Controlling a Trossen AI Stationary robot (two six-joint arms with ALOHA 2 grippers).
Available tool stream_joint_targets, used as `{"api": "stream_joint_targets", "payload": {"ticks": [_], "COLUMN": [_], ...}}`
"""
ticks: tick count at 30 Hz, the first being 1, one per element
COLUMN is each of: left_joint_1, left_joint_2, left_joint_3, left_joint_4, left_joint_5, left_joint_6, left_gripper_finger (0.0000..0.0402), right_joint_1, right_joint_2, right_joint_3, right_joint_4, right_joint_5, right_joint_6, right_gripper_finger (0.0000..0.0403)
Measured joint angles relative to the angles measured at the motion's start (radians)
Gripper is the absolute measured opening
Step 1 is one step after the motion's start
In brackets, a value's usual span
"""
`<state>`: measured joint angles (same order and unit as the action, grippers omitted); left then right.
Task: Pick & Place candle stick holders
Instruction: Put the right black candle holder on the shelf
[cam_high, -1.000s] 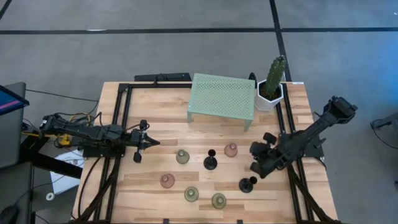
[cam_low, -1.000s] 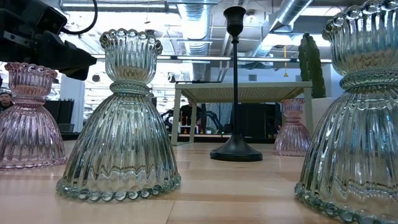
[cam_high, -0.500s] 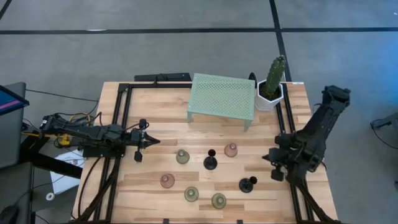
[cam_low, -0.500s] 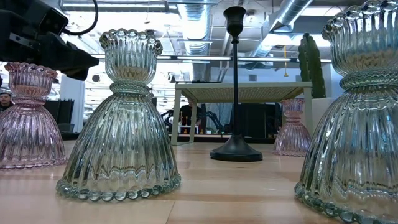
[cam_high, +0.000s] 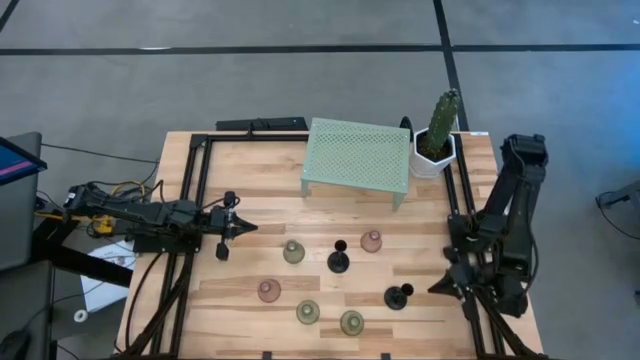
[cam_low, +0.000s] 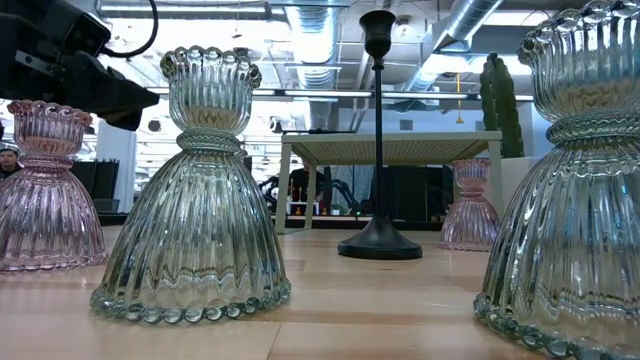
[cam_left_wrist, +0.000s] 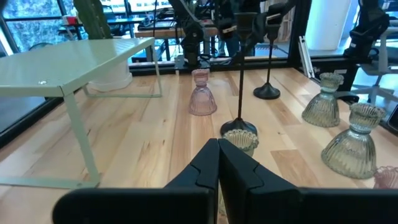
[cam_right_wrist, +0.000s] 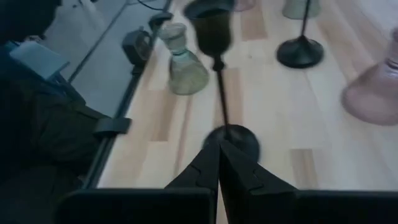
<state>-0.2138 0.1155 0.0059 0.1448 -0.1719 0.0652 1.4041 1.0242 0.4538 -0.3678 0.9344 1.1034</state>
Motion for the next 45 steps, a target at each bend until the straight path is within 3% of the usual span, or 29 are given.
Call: {"api": "stream_joint_targets", "payload": {"ticks": [9,20,26,35,45], "left_joint_1": [0.000,0.000,0.000,0.000,0.000], "left_joint_2": [0.030,0.096,0.137,0.182,0.182], "left_joint_3": [0.000,0.000,0.000,0.000,0.000], "left_joint_4": [0.002,0.006,0.006,0.013,0.020], "left_joint_5": [0.000,0.001,0.000,0.000,0.001], "left_joint_6": [-0.003,-0.003,-0.003,-0.003,-0.003], "left_gripper_finger": [0.0006,0.0006,0.0006,0.0006,0.0006], "right_joint_1": [-0.120,-0.226,-0.260,-0.296,-0.331], "right_joint_2": [0.156,0.344,0.433,0.540,0.580], "right_joint_3": [0.000,-0.001,-0.001,-0.001,0.000], "right_joint_4": [0.088,0.337,0.440,0.582,0.645], "right_joint_5": [-0.020,-0.103,-0.103,-0.104,-0.146], "right_joint_6": [-0.008,-0.014,-0.014,-0.014,-0.013], "right_gripper_finger": [0.0011,0.0139,0.0168,0.0144,0.0054]}}
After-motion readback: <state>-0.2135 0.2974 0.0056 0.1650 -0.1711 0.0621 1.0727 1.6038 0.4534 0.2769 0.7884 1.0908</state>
